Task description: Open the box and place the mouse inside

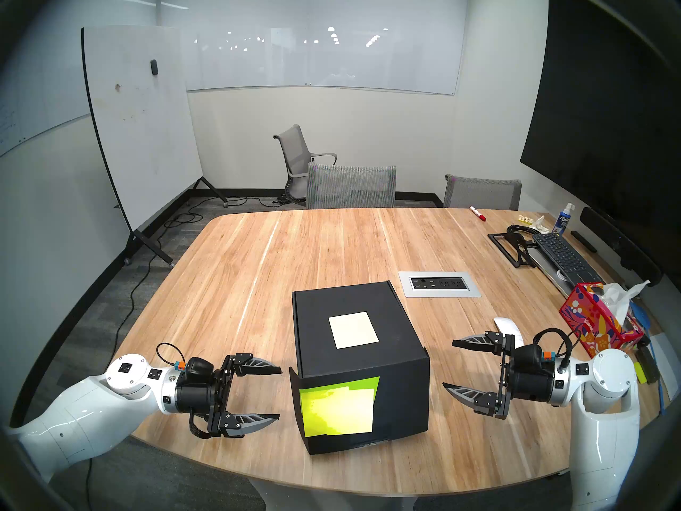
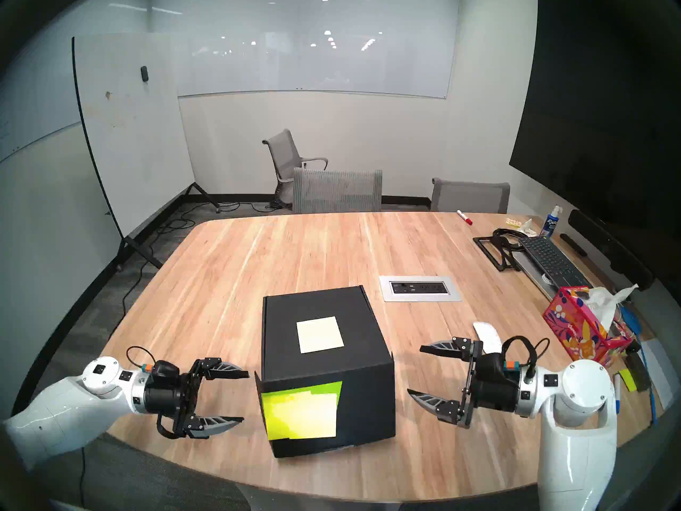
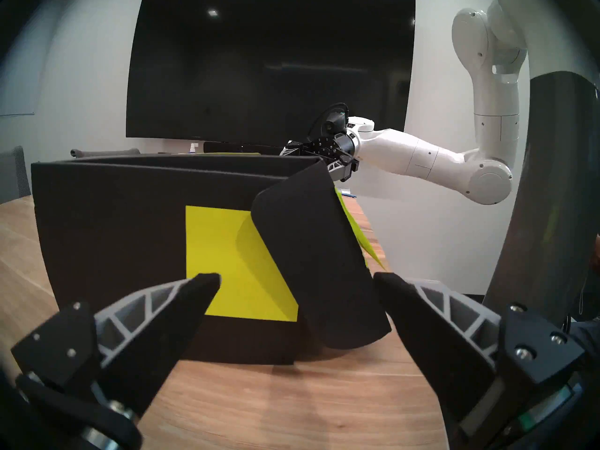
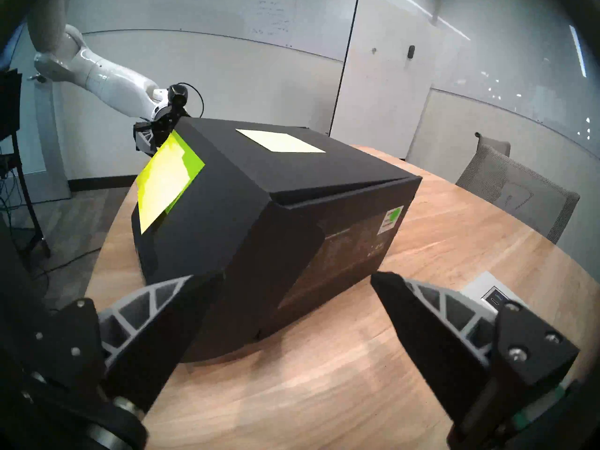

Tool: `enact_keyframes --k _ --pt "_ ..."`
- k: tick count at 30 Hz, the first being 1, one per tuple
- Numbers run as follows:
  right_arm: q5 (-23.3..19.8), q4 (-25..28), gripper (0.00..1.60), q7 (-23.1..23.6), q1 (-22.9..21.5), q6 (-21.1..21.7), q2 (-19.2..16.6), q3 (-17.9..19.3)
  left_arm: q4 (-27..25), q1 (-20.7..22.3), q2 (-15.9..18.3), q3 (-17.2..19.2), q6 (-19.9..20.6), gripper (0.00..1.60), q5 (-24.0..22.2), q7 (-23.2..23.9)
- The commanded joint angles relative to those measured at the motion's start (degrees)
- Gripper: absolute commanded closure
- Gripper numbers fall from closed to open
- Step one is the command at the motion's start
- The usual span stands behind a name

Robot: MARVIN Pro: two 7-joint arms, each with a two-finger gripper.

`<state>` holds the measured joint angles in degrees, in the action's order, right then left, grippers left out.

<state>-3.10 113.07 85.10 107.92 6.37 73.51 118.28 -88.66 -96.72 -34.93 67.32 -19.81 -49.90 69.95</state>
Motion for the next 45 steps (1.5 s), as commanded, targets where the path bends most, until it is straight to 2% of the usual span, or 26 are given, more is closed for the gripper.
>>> enact_keyframes --k 1,10,18,24,33,45 --pt "-4.39 -0.15 0.0 -0.1 -0.93 5.9 -4.73 -1.36 -2.18 -0.84 0.58 0.64 0.38 0.0 -1.28 -0.49" --pt "-9.71 -0.34 0.0 -0.1 0.88 9.18 -8.83 -3.72 -3.35 -1.52 0.96 0.71 0.47 0.0 -1.88 -1.13" --pt "-12.15 -0.47 0.0 -0.1 0.85 10.61 -10.09 -4.19 -4.17 -1.39 0.84 0.51 1.0 0.0 -2.13 -1.73" --pt "-11.85 0.26 0.0 -0.1 1.07 11.31 -9.59 -5.41 -4.63 -1.44 0.85 0.46 1.17 0.0 -2.12 -1.98" --pt "-9.06 -1.32 0.0 -0.1 0.84 8.19 -9.59 -9.13 -4.92 -1.85 1.02 0.69 1.15 0.0 -2.38 -2.42" --pt "-8.07 -1.56 0.0 -0.12 0.47 8.25 -8.67 -10.07 -5.05 -2.17 1.36 0.66 1.27 0.0 -2.62 -2.67"
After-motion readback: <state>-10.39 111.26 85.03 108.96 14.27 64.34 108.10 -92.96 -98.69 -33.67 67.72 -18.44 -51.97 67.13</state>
